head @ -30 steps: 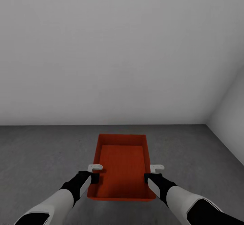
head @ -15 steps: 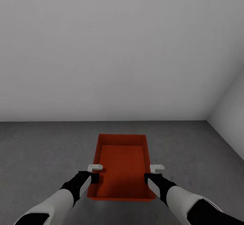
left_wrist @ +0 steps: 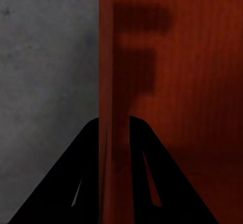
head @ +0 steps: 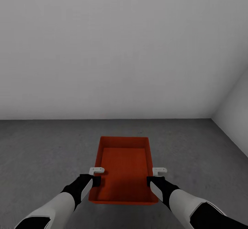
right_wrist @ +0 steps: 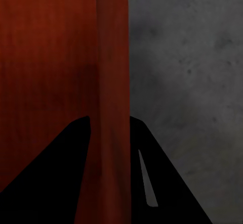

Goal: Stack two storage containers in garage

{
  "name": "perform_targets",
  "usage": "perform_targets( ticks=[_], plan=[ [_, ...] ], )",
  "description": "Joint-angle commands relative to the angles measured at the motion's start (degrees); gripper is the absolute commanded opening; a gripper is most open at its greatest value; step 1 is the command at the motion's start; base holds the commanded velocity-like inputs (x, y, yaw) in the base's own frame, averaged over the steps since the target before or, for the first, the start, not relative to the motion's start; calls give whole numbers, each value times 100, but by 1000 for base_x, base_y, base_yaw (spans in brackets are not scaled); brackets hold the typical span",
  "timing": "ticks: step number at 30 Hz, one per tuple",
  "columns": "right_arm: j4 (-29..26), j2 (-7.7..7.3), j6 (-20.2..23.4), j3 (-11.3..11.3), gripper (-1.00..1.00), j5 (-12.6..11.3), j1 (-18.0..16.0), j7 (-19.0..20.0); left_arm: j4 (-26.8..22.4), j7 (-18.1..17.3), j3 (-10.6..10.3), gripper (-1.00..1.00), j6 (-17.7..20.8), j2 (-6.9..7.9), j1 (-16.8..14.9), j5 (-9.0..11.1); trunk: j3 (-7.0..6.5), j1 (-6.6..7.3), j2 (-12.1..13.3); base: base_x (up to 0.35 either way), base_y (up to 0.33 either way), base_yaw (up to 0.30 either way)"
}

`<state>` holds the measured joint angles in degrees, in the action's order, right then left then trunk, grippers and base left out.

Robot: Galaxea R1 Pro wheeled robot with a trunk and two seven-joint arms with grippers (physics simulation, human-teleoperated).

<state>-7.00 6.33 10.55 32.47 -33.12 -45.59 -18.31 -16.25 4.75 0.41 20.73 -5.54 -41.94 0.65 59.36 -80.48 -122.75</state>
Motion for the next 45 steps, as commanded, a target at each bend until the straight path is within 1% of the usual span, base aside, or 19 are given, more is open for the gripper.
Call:
perform_targets(
  ticks=[1,2,11,20,30,45],
  plan=[
    [-21,-1,44,46,-100,209,-8,-58,8,53,-17,-100,36,-61,1,31,32,-21,-44,0,0,0],
    [-21,-1,44,46,-100,209,-7,-58,8,53,-16,-100,36,-61,1,31,59,-43,-84,0,0,0],
    [-21,-1,44,47,-100,209,-4,-58,7,53,-15,-100,36,-61,1,34,130,-43,-84,0,0,0],
    [-21,2,44,49,-100,209,-6,-58,7,53,-15,-100,36,-61,1,39,135,-43,-84,0,0,17],
    [-21,-4,44,41,-100,209,-8,-58,7,52,-15,-100,36,-61,1,31,135,-43,-84,0,0,187],
    [-21,-1,44,44,-100,209,-8,-55,7,53,-15,-100,36,-61,1,38,135,-43,-84,0,0,9]
  ],
)
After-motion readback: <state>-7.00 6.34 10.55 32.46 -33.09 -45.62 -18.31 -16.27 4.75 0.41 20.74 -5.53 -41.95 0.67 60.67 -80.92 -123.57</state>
